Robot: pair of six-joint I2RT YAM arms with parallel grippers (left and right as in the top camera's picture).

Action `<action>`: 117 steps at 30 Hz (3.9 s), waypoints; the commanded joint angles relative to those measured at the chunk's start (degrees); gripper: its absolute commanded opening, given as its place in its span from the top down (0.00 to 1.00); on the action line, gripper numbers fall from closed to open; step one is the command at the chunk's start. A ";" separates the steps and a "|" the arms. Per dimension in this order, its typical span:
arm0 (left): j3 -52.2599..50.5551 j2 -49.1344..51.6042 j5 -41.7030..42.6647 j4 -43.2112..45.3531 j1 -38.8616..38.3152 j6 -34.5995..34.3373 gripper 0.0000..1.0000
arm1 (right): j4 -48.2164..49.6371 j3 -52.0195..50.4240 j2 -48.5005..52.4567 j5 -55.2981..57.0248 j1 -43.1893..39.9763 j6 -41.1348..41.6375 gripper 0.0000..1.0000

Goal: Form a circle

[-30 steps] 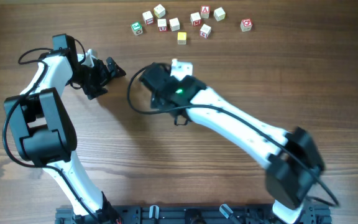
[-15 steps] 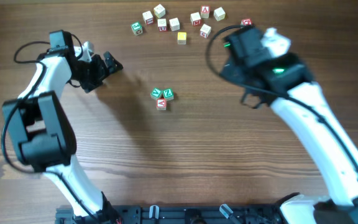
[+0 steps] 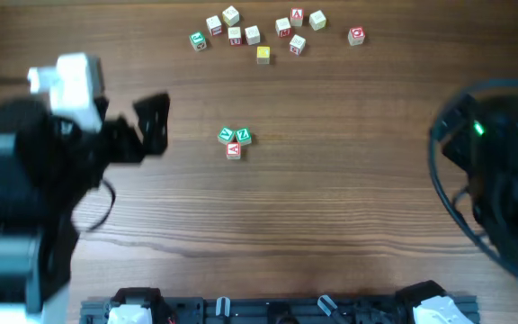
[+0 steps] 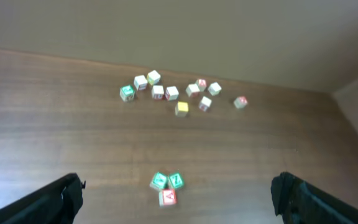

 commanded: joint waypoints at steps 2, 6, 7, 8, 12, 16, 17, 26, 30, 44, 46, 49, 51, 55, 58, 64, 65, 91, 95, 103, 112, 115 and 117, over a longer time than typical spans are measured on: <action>-1.73 -10.47 -1.68 -6.12 -1.03 0.81 0.00 | -4.20 0.70 -8.52 4.94 -0.13 -1.07 0.00; -2.82 -17.79 -2.49 -9.11 -1.03 0.79 0.00 | -7.82 0.70 -17.31 7.28 -0.13 -1.14 0.00; -3.06 -19.52 -3.26 -9.62 -1.03 0.57 0.00 | -8.83 0.70 -19.37 7.26 -0.13 -1.14 0.00; -3.34 -20.72 -3.80 -9.86 -1.03 0.59 0.00 | -10.10 0.68 -21.77 7.32 -0.13 -1.16 0.00; -5.88 -25.40 -4.90 -10.21 -1.01 0.39 0.00 | -14.51 0.68 -29.88 8.76 -0.13 -1.11 0.01; -9.73 -29.46 -8.02 -11.98 -0.79 -2.40 0.00 | -15.58 0.57 -36.85 7.65 -0.13 -2.73 0.00; -10.56 -30.58 -8.55 -12.70 -0.81 -2.84 0.00 | -15.58 0.57 -38.10 7.67 -0.13 -3.02 0.00; -13.03 -36.70 -8.50 -15.87 -0.81 -2.86 0.00 | -15.58 0.52 -42.47 6.97 -0.13 -5.44 0.00; -13.03 -36.68 -8.48 -17.33 -0.81 -2.86 0.00 | -15.56 0.52 -42.47 6.88 -0.13 -5.46 0.00; -13.03 -36.68 -8.48 -30.36 -0.81 -2.84 0.00 | -15.54 0.50 -42.47 6.73 -0.37 -5.49 0.00; -13.03 -36.68 -8.48 -30.58 -0.81 -2.84 0.00 | -15.56 0.46 -42.47 6.67 -2.82 -5.62 0.00; -13.03 -36.68 -8.48 -30.58 -0.81 -2.84 0.00 | -13.70 0.46 -42.47 7.61 -6.36 0.20 0.00; -13.03 -36.68 -8.48 -30.58 -0.81 -2.84 0.00 | -11.30 -0.48 -42.60 7.48 -8.79 0.42 0.00; -13.03 -36.68 -8.48 -30.58 -0.81 -2.84 0.00 | 3.80 -12.87 -46.07 4.04 -12.09 -0.52 0.00; -13.03 -36.68 -8.48 -30.58 -0.81 -2.84 0.00 | 28.98 -33.27 -52.65 -5.01 -14.16 -7.78 0.00; -13.03 -36.68 -8.48 -30.58 -0.81 -2.84 0.00 | 64.87 -62.40 -59.28 -16.00 -17.18 -8.46 0.00; -13.03 -36.68 -8.48 -30.58 -0.81 -2.84 0.00 | 68.87 -65.88 -59.74 -16.48 -17.42 -8.11 0.00; -13.03 -36.68 -8.48 -30.58 -0.81 -2.84 0.00 | 78.23 -90.99 -60.39 -17.33 -20.17 -15.61 0.00; -13.03 -36.68 -8.48 -30.58 -0.81 -2.84 0.00 | 78.25 -90.99 -60.22 -17.29 -20.33 -14.51 0.00; -13.03 -36.68 -8.48 -30.58 -0.81 -2.84 0.00 | 78.25 -90.99 -60.17 -17.29 -20.33 -14.51 0.00; -14.43 -36.83 -10.43 -28.41 -0.96 -1.51 0.00 | 78.25 -90.99 -60.17 -17.31 -20.33 -14.53 0.00; -20.87 -39.82 -10.51 -20.15 0.50 -0.42 0.00 | 78.25 -90.99 -60.17 -17.29 -20.33 -14.49 0.00; -30.40 -45.00 -10.86 -11.02 2.05 -0.44 0.00 | 78.25 -90.99 -60.17 -17.31 -20.33 -14.51 0.00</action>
